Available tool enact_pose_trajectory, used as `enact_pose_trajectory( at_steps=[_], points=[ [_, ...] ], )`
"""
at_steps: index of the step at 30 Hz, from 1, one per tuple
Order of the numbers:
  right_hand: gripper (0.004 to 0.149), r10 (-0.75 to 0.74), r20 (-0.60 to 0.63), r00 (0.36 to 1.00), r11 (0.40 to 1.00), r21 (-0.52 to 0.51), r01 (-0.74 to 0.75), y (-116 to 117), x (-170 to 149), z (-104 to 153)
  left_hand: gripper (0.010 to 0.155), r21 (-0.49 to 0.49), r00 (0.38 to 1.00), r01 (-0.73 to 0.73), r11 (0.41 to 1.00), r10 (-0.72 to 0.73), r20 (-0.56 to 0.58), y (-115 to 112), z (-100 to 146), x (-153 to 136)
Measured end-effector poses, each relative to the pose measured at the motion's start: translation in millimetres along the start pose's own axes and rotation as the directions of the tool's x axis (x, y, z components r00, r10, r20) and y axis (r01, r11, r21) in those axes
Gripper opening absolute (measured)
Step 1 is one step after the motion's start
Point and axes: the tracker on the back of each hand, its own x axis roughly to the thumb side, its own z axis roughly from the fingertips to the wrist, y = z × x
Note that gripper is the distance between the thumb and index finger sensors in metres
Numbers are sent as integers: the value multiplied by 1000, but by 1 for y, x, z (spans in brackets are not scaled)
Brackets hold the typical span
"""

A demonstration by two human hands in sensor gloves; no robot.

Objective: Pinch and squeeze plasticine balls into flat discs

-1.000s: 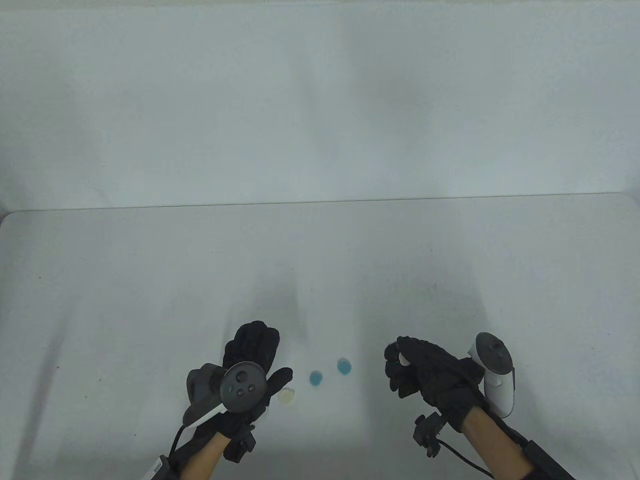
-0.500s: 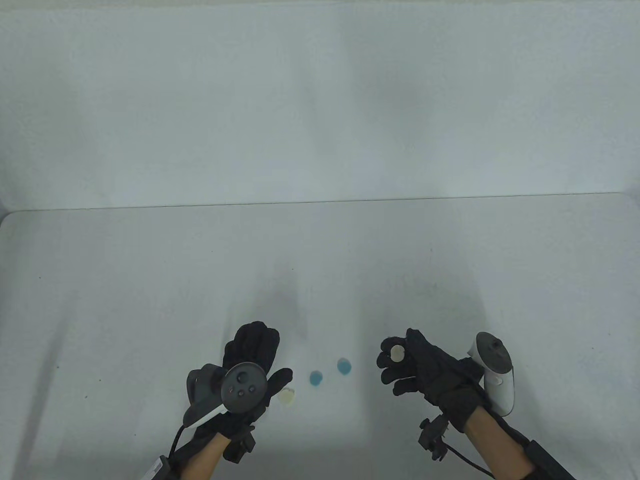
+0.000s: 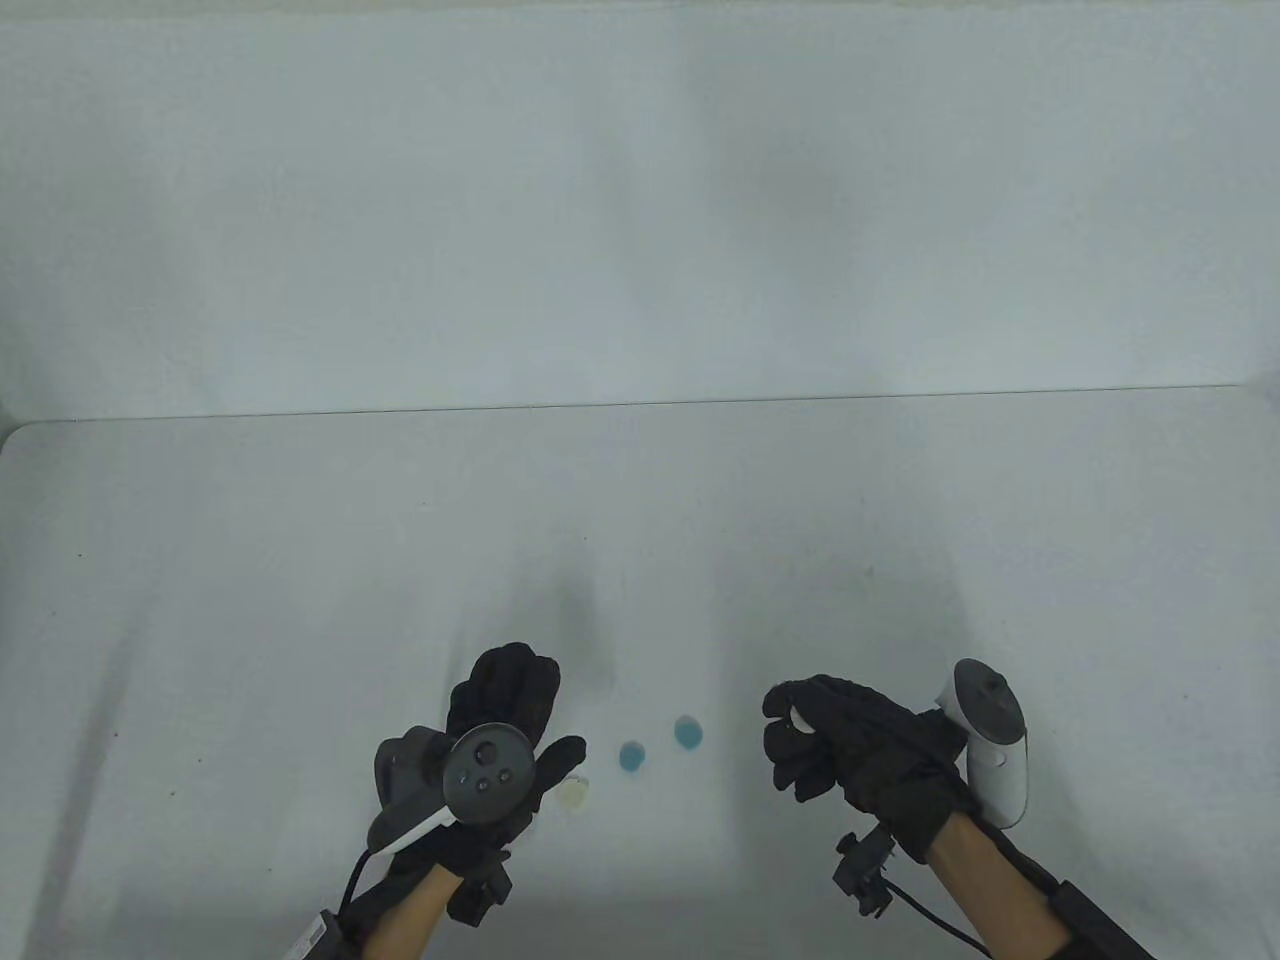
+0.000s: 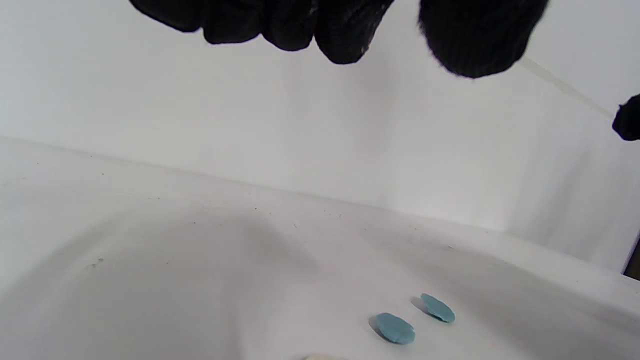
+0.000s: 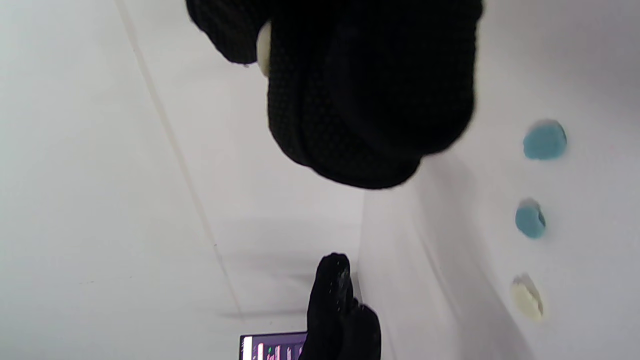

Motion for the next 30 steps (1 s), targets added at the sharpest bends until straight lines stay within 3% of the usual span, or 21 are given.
enact_pose_trajectory(
  at_steps=[3,5,9,19,30],
  points=[
    [43,32,-11,999,998,-51,-32,-2,-1,1,77,5,1000,2,1000,-2,2,0,0,0],
    [44,12,-17,1000,999,-31,-13,-3,-3,1,77,3,1000,-3,1000,3,1,0,0,0],
    [72,-40,-36,999,999,35,41,-2,-9,0,77,6,1000,1,1000,-1,2,0,0,0],
    [46,31,-20,999,999,-19,-32,-4,-4,-1,77,-6,1000,5,1000,-5,0,-3,0,-1],
    [52,67,-4,998,997,-40,-67,-3,-2,0,77,-1,1000,3,1000,-3,0,-3,0,-2]
  ],
)
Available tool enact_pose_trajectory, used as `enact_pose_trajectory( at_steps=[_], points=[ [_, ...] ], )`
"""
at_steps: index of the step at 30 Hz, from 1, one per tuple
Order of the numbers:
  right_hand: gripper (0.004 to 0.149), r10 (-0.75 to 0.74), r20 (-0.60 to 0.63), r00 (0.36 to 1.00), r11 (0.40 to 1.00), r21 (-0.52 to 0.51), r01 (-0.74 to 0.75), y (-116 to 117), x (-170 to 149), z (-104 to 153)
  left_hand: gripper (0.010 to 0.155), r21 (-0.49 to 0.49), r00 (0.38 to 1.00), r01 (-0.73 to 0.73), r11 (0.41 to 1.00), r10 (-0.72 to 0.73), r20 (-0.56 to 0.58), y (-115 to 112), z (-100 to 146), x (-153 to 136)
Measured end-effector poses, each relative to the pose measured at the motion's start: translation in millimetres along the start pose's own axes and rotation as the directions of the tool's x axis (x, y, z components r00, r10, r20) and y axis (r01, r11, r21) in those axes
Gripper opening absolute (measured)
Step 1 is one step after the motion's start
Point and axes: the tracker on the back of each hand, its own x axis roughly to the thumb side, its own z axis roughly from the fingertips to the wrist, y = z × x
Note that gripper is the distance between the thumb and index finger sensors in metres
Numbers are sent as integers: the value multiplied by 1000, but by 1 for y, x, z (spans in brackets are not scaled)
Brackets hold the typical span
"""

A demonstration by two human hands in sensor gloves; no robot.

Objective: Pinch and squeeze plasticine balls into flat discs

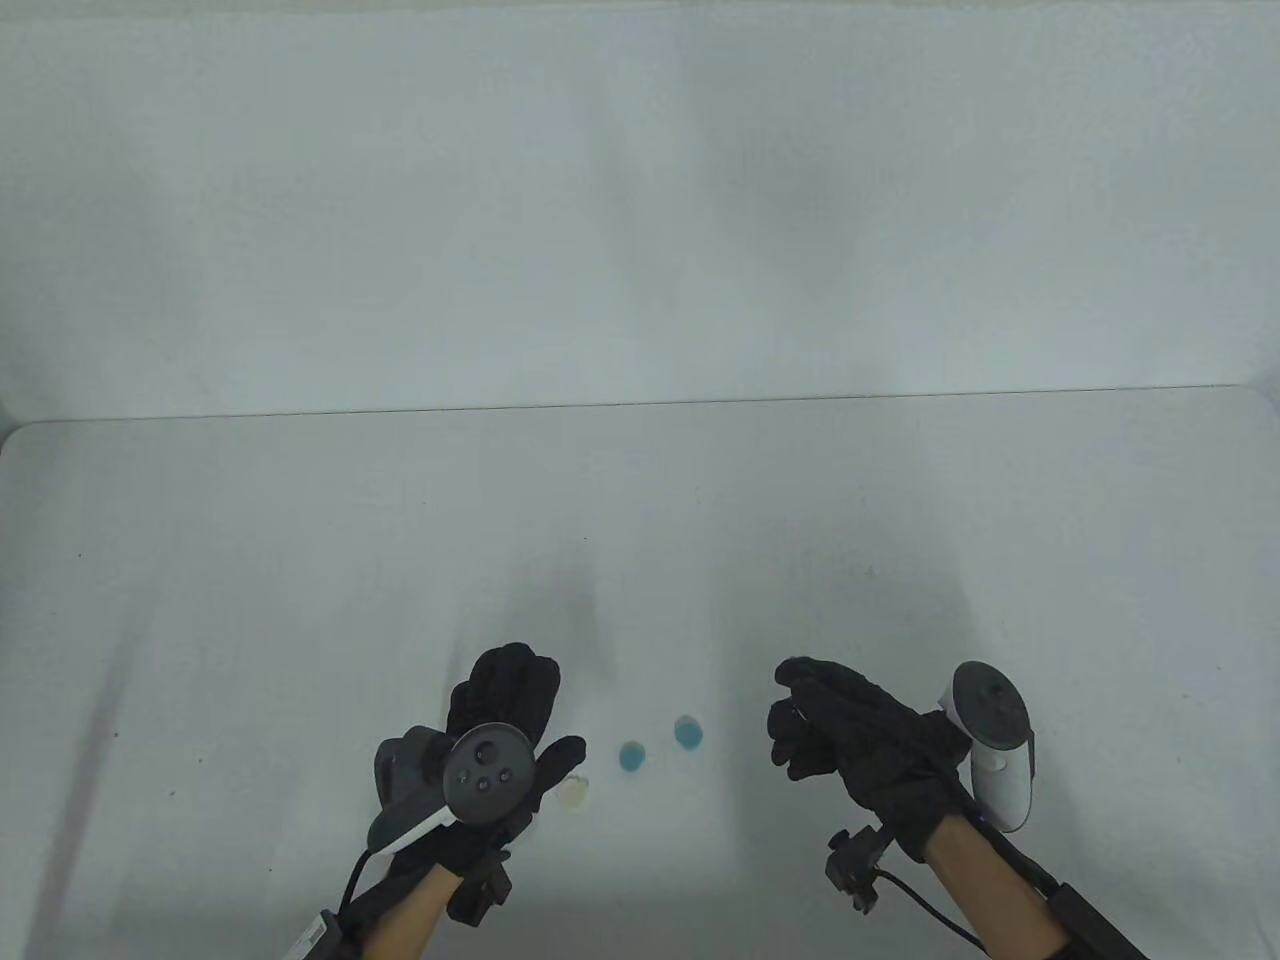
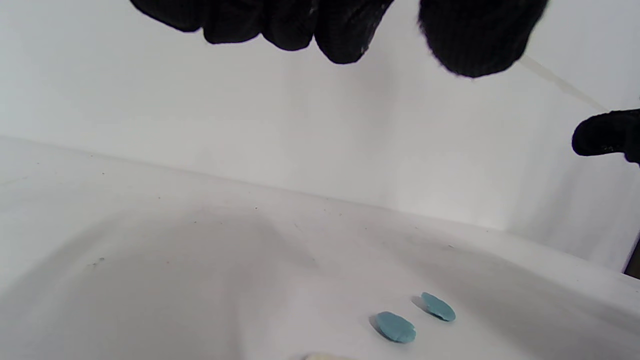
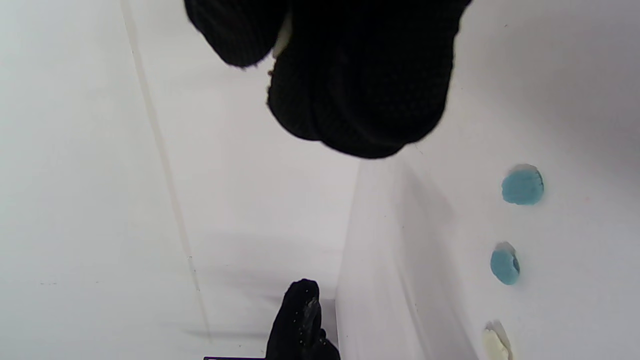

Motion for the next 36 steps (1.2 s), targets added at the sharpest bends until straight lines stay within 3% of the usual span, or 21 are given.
enact_pose_trajectory(
  at_steps=[4,11,23,26,28,36],
  points=[
    [66,-56,-19,998,997,42,57,0,-3,0,77,0,1000,-8,1000,8,1,0,-1,-1],
    [43,-7,-7,1000,1000,15,7,0,1,0,77,-1,1000,-6,1000,6,3,-1,-1,0],
    [41,27,-4,1000,999,-22,-27,-3,-1,1,77,6,1000,-2,1000,2,5,1,0,0],
    [67,-71,-19,997,997,32,72,-6,-7,-1,77,11,1000,-2,1000,2,7,2,0,0],
    [72,-93,-32,995,995,21,94,-6,-9,-1,77,6,1000,-6,1000,6,5,1,0,0],
    [48,-5,-51,999,1000,-28,3,-7,-7,-1,77,4,1000,2,1000,-2,3,1,0,0]
  ],
)
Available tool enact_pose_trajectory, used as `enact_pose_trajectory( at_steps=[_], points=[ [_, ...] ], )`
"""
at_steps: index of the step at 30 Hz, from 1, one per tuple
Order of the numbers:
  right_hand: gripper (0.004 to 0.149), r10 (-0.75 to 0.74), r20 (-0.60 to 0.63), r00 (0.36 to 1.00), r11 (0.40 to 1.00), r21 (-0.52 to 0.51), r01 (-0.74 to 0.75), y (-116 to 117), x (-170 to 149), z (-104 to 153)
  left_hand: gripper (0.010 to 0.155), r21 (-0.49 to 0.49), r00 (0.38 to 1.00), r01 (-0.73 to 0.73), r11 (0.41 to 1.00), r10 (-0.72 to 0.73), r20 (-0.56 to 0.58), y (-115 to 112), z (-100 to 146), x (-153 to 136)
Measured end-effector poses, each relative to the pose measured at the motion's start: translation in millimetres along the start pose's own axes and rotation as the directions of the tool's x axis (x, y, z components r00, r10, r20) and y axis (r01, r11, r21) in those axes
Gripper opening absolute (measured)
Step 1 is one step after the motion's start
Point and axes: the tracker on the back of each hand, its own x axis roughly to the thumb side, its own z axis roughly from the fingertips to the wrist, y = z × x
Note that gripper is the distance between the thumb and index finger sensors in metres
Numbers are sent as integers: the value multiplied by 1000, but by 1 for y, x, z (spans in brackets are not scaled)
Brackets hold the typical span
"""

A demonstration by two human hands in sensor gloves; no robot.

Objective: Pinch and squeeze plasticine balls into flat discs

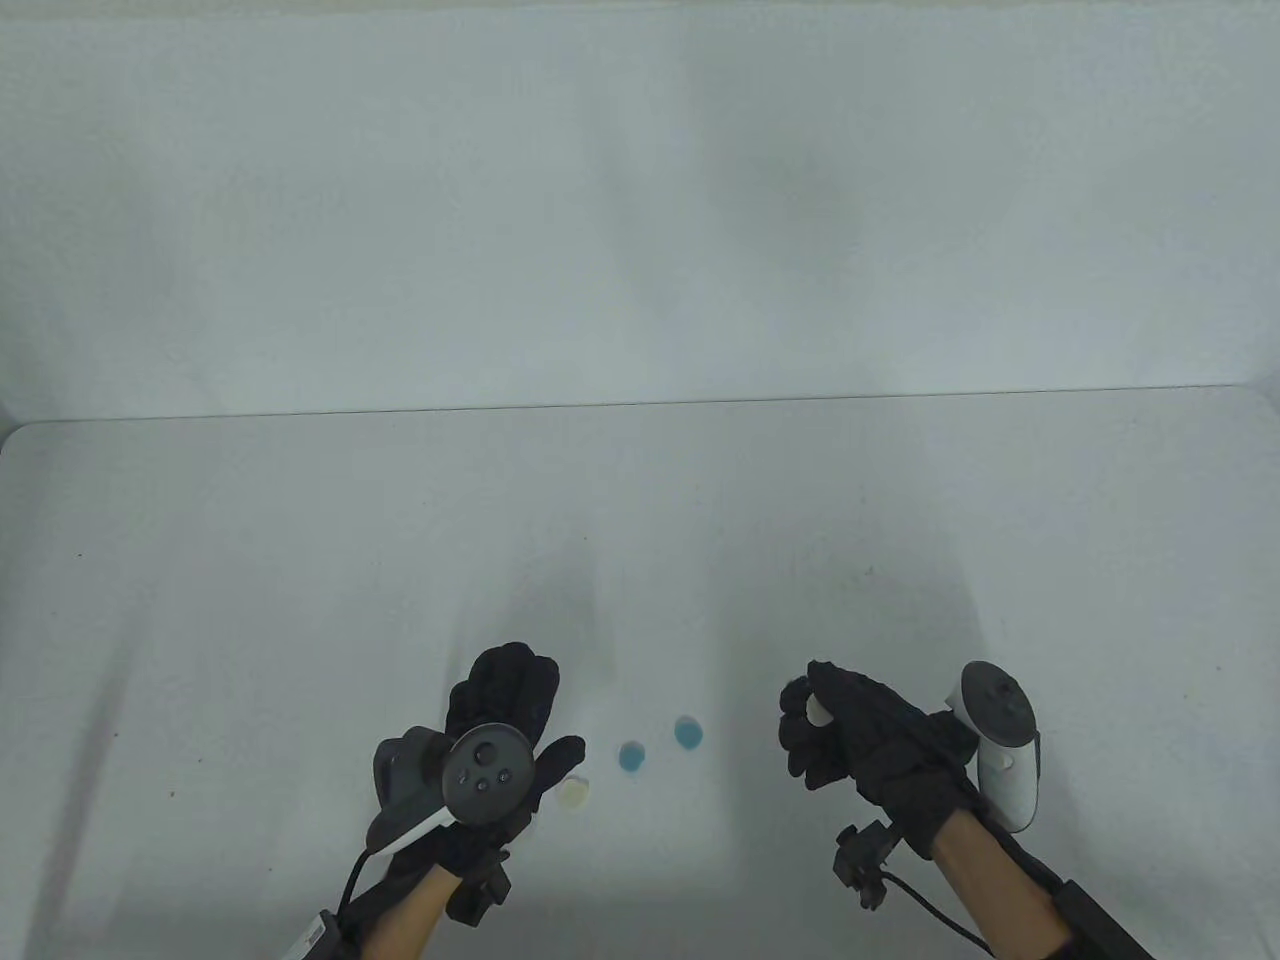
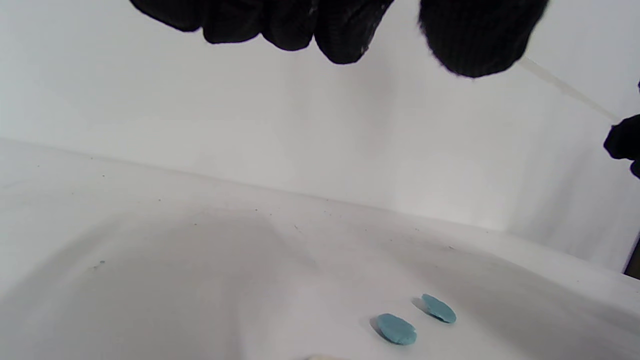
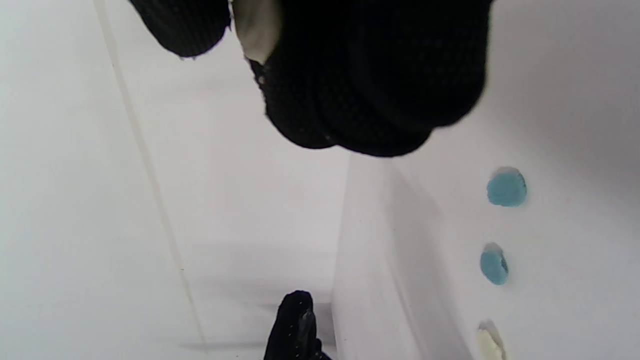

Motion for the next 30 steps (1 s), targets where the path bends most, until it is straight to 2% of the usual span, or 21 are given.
enact_pose_trajectory(
  at_steps=[8,12,13,14,17,20,25,30],
  points=[
    [42,63,15,998,997,-52,-62,1,5,2,77,5,1000,-6,1000,6,4,1,0,0],
    [42,35,23,999,998,-58,-34,0,4,3,77,5,1000,2,1000,-2,5,1,1,1],
    [48,16,23,1000,999,-35,-15,-1,3,3,77,8,1000,-1,1000,1,6,1,1,1],
    [68,-16,16,1000,1000,18,16,-1,1,2,77,9,1000,-7,1000,7,5,2,1,1],
    [82,-47,7,999,998,52,47,-1,-2,0,77,1,1000,0,1000,0,1,0,1,0],
    [76,-62,4,998,996,63,61,-1,-3,0,77,6,1000,-5,1000,5,2,1,0,0],
    [51,-74,4,997,995,63,73,0,1,0,77,0,1000,1,1000,-1,1,0,0,0],
    [45,-107,16,994,992,73,105,1,3,-1,77,-6,1000,4,1000,-4,2,-1,0,1]
  ],
)
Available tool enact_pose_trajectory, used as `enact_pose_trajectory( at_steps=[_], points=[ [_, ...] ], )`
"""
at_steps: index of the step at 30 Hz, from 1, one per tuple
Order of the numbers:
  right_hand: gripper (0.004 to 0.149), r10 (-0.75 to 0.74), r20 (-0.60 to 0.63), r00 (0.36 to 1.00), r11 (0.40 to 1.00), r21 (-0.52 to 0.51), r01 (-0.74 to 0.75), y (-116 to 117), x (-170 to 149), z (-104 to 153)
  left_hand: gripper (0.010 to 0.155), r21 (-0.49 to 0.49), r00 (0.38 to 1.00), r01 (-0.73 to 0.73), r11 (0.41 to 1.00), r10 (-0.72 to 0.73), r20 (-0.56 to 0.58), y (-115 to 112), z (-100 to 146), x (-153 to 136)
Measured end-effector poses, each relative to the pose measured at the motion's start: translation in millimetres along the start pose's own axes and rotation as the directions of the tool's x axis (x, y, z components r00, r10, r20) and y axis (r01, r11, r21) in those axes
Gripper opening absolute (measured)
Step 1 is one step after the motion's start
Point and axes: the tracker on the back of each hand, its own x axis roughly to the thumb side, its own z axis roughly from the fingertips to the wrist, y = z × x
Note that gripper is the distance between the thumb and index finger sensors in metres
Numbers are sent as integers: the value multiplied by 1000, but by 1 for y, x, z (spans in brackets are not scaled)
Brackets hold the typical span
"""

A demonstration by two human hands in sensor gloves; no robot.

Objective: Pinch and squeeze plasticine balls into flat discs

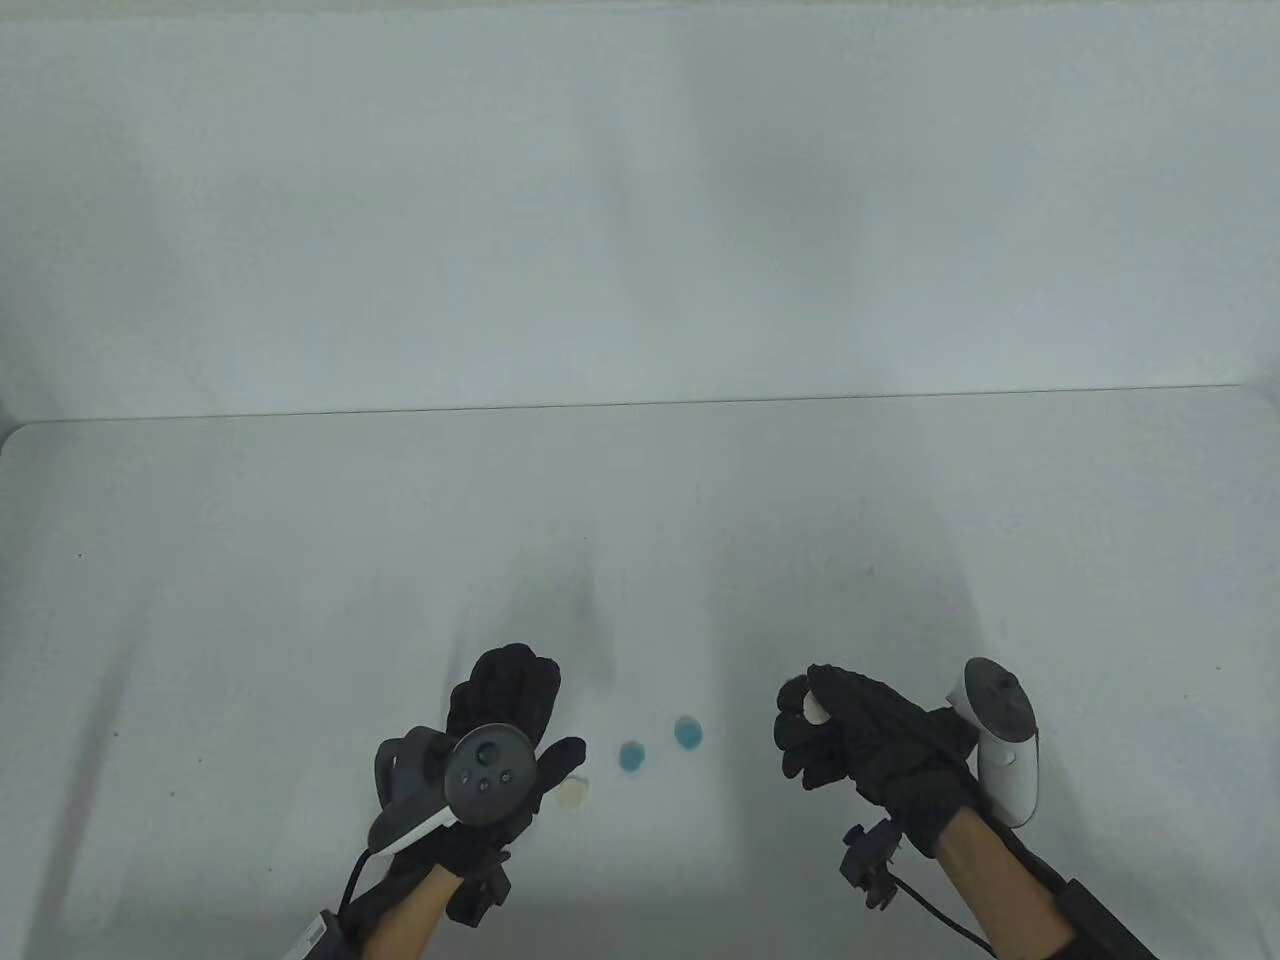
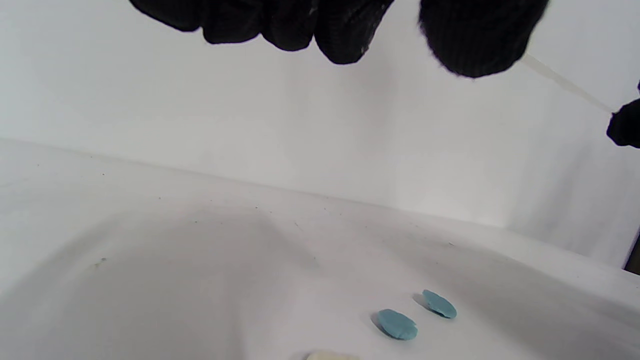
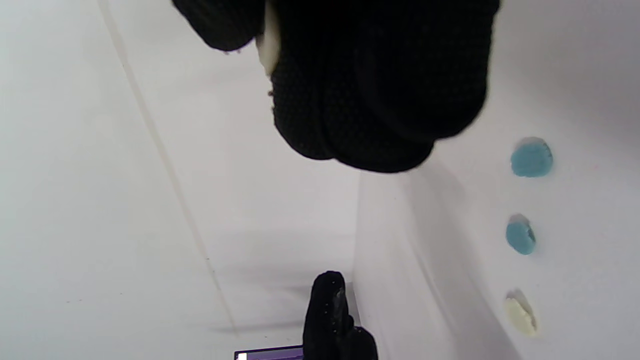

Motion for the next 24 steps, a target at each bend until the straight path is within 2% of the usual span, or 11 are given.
enact_pose_trajectory(
  at_steps=[4,10,14,17,19,24],
  points=[
    [43,71,19,997,997,-29,-70,3,6,2,77,-2,1000,-6,1000,6,-1,-1,0,0],
    [45,54,15,998,997,-51,-53,1,5,3,77,3,1000,-4,1000,4,0,0,0,0],
    [68,33,7,999,999,-12,-33,1,1,2,77,9,1000,-9,1000,9,1,1,0,0],
    [73,24,-1,1000,1000,11,-24,2,-1,1,77,4,1000,0,1000,0,-1,0,0,0],
    [69,19,-2,1000,1000,14,-19,3,0,2,77,10,1000,-7,1000,7,0,1,0,0],
    [49,80,-5,997,996,-34,-80,3,4,2,77,2,1000,-2,1000,2,0,0,0,0]
  ],
)
